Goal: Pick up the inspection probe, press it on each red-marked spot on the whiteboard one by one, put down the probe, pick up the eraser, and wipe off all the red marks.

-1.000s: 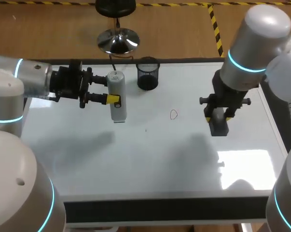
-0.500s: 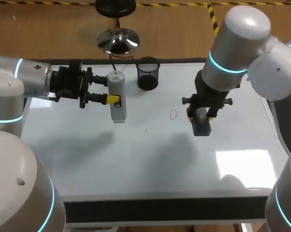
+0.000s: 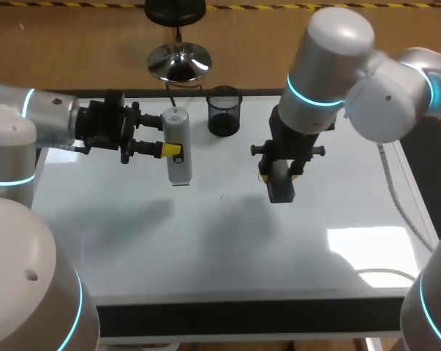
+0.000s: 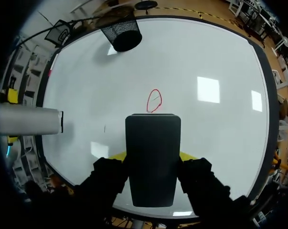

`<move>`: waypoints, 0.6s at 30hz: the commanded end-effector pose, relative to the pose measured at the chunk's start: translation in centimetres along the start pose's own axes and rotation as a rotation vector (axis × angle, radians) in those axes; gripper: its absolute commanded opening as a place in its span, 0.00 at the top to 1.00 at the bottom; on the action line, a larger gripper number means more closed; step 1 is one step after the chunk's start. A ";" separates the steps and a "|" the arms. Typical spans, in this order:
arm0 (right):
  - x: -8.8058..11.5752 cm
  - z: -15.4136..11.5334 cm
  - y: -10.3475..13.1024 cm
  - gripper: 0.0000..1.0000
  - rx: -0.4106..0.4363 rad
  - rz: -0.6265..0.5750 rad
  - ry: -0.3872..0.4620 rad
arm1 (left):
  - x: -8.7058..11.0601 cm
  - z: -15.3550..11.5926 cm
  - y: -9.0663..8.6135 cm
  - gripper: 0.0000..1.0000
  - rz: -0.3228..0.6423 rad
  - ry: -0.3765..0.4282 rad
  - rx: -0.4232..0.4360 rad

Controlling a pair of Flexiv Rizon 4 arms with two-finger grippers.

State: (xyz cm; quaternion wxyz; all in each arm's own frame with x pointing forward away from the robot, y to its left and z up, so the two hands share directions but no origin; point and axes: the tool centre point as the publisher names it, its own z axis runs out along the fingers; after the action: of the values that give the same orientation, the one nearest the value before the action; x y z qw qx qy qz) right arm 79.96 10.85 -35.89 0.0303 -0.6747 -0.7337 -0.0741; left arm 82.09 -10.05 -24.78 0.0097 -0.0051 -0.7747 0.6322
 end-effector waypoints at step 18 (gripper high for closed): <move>4.5 3.7 2.5 1.00 0.051 -0.025 0.086 | 0.1 0.0 -0.1 1.00 0.002 -0.004 0.001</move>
State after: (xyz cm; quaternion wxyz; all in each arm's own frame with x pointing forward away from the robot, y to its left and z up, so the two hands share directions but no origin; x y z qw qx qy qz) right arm 81.74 15.34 -37.98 0.0752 -0.6621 -0.7404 -0.0885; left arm 82.08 -10.05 -24.78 0.0098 -0.0052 -0.7748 0.6322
